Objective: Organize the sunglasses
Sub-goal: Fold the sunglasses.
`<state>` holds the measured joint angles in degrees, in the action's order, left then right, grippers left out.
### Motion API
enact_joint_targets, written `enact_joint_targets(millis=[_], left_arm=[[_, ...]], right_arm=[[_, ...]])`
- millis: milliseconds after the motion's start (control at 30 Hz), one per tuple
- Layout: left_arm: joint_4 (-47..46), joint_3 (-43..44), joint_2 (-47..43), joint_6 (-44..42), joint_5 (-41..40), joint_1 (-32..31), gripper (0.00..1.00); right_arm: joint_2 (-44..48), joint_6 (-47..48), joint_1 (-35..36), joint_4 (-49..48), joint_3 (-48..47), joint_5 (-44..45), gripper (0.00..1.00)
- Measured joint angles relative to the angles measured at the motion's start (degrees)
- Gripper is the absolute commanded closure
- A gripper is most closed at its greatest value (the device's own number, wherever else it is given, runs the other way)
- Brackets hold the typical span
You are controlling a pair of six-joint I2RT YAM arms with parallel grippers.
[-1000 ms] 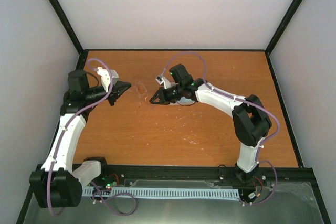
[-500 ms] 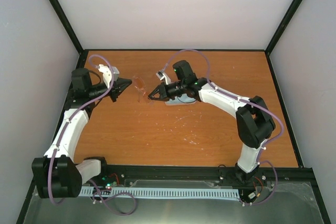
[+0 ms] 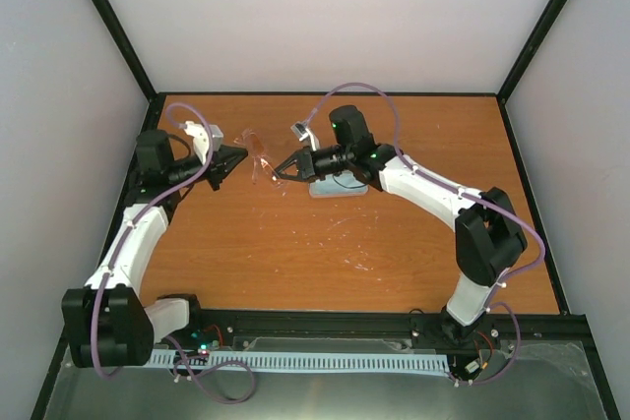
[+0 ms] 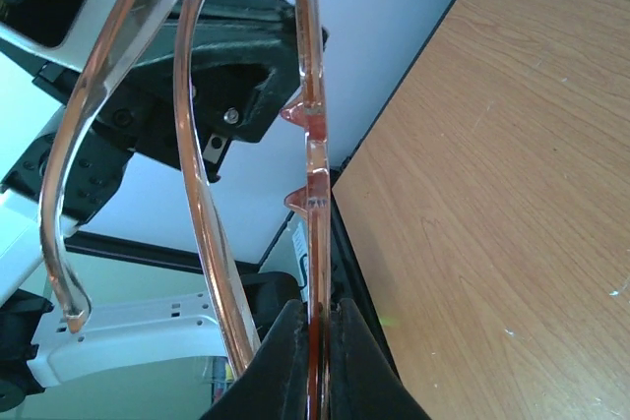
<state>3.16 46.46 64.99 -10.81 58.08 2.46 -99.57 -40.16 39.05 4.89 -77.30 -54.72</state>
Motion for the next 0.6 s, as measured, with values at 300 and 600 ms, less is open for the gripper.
enact_joint_targets(millis=[300, 600], left_arm=[[-2.3, -0.1, 2.2, 1.6, -0.3, 0.0, 0.94], [2.7, -2.5, -6.2, -3.7, 4.2, -0.3, 0.94]], right_arm=[[0.3, 0.7, 0.4, 2.4, 0.0, 3.3, 0.97], [-0.6, -1.2, 0.6, 2.3, -2.3, 7.5, 0.97]])
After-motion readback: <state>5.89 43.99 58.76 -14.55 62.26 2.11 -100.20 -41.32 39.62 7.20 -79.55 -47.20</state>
